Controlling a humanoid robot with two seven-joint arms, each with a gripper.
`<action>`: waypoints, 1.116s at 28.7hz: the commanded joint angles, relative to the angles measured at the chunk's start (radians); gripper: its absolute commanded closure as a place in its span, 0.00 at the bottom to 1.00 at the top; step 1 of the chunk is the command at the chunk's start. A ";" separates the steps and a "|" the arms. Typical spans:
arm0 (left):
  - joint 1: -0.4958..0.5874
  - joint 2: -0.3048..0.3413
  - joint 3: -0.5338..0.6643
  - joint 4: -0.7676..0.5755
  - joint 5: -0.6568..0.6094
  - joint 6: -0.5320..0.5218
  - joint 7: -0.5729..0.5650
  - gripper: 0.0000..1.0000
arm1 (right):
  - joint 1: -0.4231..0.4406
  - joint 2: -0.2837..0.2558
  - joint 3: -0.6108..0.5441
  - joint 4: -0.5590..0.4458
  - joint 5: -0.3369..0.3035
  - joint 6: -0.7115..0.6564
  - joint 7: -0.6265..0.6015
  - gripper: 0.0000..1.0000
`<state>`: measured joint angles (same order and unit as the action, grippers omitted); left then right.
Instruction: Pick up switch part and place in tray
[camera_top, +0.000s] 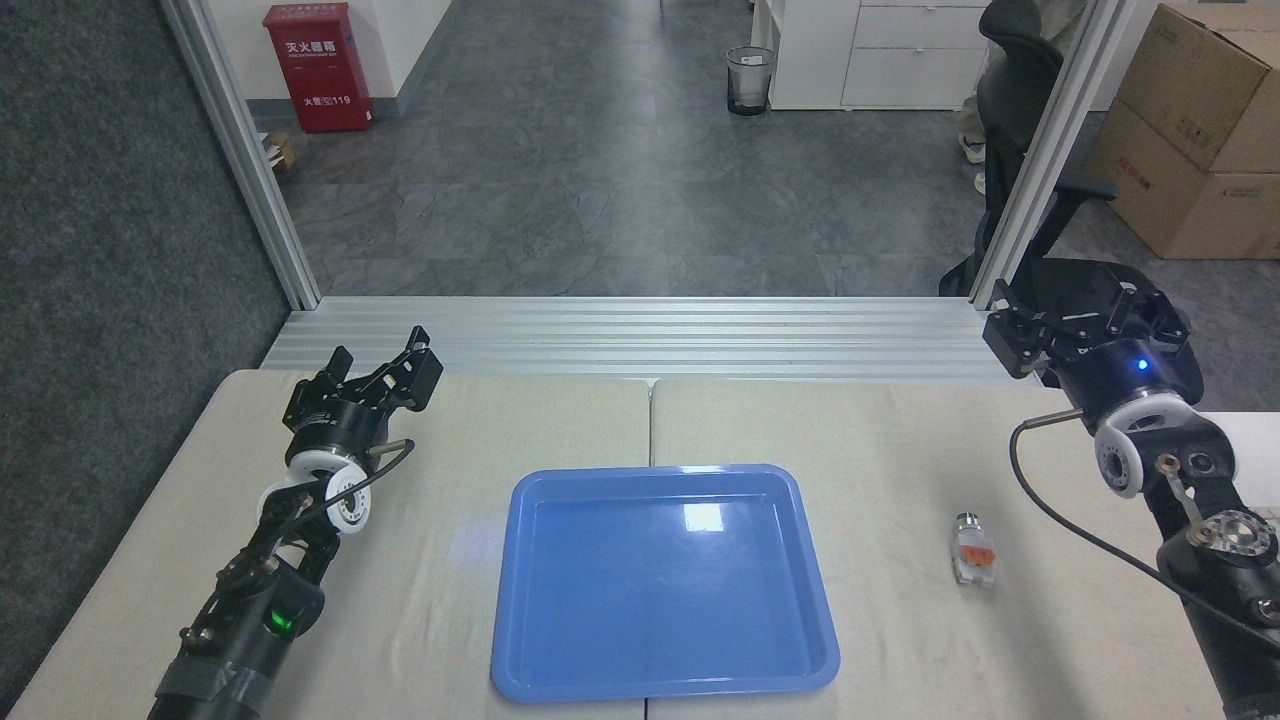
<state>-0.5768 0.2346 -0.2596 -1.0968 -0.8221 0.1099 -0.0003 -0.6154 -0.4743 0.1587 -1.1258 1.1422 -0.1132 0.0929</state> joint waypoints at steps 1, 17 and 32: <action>0.001 0.000 -0.003 0.001 -0.017 0.007 -0.003 0.00 | -0.023 0.032 -0.005 0.018 0.001 0.021 0.008 0.02; 0.000 -0.001 0.005 0.000 0.001 0.002 0.000 0.00 | -0.004 0.039 -0.005 0.017 -0.004 0.020 0.005 0.02; 0.000 -0.003 0.005 0.000 0.001 0.002 0.000 0.00 | 0.089 0.098 -0.004 0.012 -0.001 0.023 0.007 0.03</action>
<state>-0.5768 0.2332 -0.2568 -1.0967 -0.8209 0.1116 -0.0003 -0.5704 -0.4216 0.1551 -1.1118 1.1357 -0.0932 0.0994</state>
